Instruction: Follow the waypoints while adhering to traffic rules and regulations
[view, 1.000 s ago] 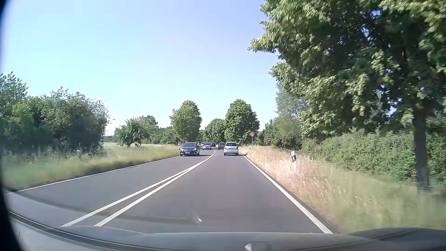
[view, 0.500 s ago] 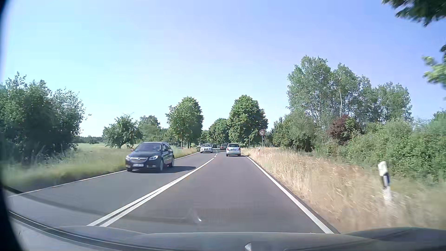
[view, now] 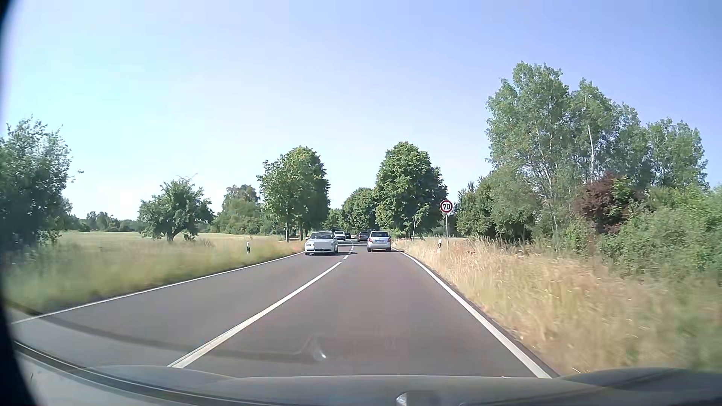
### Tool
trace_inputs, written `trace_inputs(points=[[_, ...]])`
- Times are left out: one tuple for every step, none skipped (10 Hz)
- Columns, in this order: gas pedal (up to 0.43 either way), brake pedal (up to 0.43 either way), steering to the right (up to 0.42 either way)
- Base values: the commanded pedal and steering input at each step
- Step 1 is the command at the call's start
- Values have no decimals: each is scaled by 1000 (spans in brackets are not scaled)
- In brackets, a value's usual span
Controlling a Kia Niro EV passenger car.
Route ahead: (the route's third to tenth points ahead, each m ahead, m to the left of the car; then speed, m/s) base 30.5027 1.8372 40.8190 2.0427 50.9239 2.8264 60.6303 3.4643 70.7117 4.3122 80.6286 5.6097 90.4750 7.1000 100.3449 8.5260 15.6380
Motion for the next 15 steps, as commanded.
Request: trace_inputs(points=[[118,18,-5],[118,18,-5],[118,18,-5],[118,18,-4],[118,18,-4],[118,18,-4],[118,18,-4],[118,18,-4],[118,18,-4],[118,18,-4],[118,18,-4],[118,18,-4],[118,18,-4],[118,18,-4],[118,18,-4]])
